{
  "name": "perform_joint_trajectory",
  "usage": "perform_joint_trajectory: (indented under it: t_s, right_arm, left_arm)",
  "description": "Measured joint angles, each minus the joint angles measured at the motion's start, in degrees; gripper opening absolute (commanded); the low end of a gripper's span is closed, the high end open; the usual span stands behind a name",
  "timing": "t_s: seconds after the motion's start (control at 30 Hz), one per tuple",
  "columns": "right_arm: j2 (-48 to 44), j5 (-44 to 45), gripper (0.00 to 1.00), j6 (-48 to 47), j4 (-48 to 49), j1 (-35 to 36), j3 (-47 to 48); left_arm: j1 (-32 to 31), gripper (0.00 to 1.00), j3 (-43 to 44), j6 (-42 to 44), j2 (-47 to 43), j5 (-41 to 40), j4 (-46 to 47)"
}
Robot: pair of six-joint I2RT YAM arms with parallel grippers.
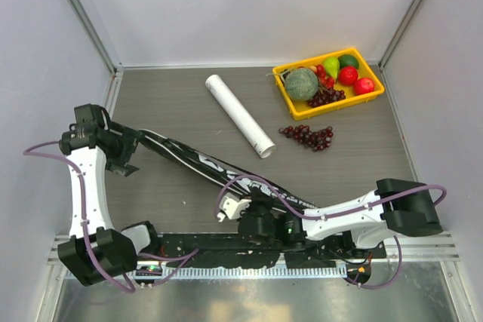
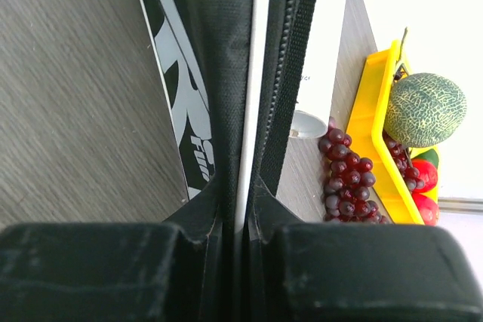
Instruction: Pack up the badminton gear
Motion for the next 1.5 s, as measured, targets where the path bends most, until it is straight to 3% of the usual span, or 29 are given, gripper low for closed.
perform_joint_trajectory:
  t_s: [0.43,0.6,0.8,0.9,0.97,1.03,1.13,1.17,1.23,1.37,1.5]
  right_arm:
    - [0.94,1.79,0.05,0.24,1.44,2.99,-1.33]
    - [2.32,3.13,0.05,-0.35,1.92,4.85,-0.81]
    - [2.93,3.8,0.05,-0.63,2.82,5.27,-0.48]
    - [2.93,3.65,0.07,-1.92,4.33,5.27,-0.52]
    - [2.91,3.06,0.12,-2.89,5.31,5.22,-0.61]
    - [2.91,2.97,0.3,-3.19,5.4,5.07,-0.61]
    - [1.92,1.46,0.47,-1.75,4.87,4.9,-0.57]
    - [0.87,-0.04,0.57,-0.72,4.22,4.72,-0.52]
    - [-2.32,-4.0,0.65,2.62,1.25,3.93,0.26]
    - [-12.02,-17.57,0.66,14.14,-2.34,-3.37,3.45]
    - [-19.67,-30.45,0.63,27.87,1.75,-12.52,4.66]
  left_arm:
    - [0.09,0.88,-3.21,-2.14,-13.4,0.26,4.59]
    - [0.09,0.81,-3.96,-2.19,-10.08,2.84,5.66]
    - [0.09,0.65,-4.66,-1.95,-9.07,3.21,6.03]
    - [0.09,0.34,-7.19,-2.14,-10.27,3.43,6.73]
    - [0.09,0.16,-8.24,-2.14,-9.84,3.67,6.86]
    - [0.11,0.0,-8.5,-2.27,-9.09,4.26,7.1]
    - [0.11,0.0,-8.5,-3.39,-8.85,4.9,7.93]
    - [0.11,0.0,-8.5,-3.45,-8.87,4.96,8.2]
    - [0.15,0.0,-8.5,-3.52,-9.11,5.14,8.28]
    - [0.15,0.0,-9.27,-4.52,-10.6,5.27,8.55]
    - [0.15,0.0,-11.52,-5.86,-13.33,5.31,9.07]
